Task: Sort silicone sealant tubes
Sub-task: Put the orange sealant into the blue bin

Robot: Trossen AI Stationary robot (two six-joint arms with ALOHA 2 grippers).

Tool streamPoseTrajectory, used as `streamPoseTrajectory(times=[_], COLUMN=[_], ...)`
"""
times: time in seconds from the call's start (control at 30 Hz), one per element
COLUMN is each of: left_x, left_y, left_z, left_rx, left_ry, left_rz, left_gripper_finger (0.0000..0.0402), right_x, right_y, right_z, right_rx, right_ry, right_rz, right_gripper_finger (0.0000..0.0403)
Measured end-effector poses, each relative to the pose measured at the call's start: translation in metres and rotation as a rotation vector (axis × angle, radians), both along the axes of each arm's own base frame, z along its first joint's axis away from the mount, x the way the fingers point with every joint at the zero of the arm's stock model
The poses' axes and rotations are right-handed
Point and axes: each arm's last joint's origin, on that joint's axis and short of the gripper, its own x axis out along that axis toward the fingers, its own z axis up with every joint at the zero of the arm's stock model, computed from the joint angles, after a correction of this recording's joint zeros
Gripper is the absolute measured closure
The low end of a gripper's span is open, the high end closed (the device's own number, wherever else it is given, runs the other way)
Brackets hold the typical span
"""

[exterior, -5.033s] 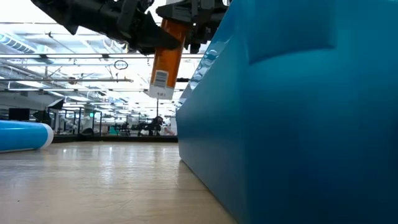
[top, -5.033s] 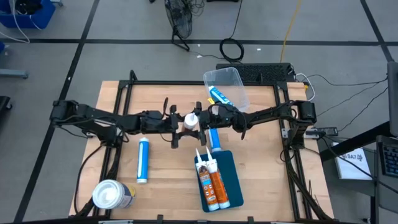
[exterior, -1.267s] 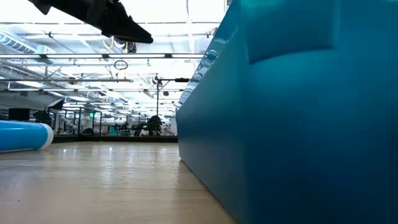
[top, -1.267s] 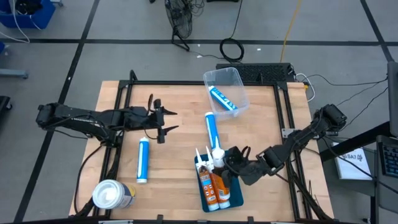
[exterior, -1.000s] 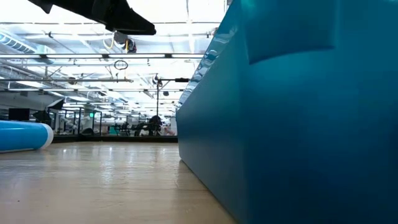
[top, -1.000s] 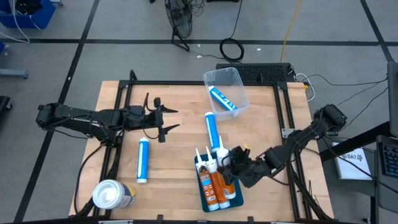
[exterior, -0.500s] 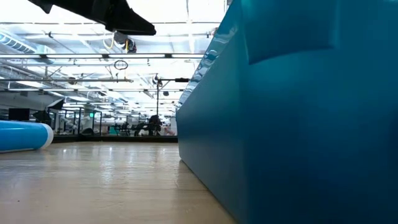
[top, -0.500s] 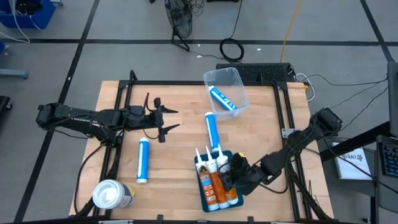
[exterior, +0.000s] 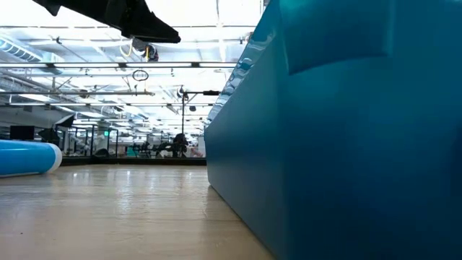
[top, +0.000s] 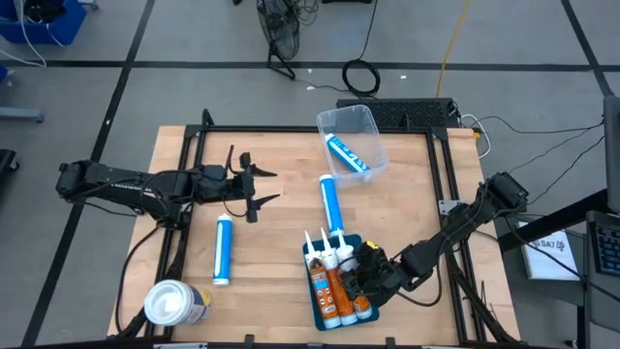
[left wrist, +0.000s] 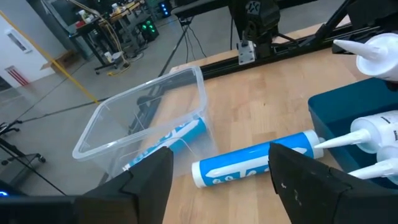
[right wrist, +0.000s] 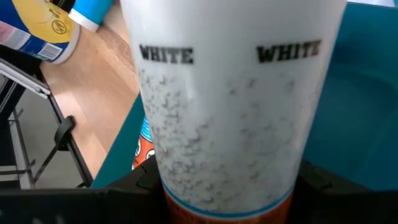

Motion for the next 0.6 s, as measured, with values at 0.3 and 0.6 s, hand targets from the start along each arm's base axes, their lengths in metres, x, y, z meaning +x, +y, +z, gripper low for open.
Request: streamPoseTrajectory(times=[0.3,0.6], left_x=[0.0,0.0], left_y=[0.0,0.0], left_z=[-0.0001,-0.0001], left_rx=[-0.003,-0.003], left_ry=[0.0,0.001], left_rz=[0.0,0.0], left_gripper_finger=[0.0141,0.0137], right_x=[-0.0003,-0.0001], right_y=[-0.0002,-0.0001], right_z=[0.0,0.0002], right_rx=[0.0,0.001], right_ry=[0.003,0.0], right_rz=[0.0,0.0], right_gripper_finger=[0.0154,0.0169])
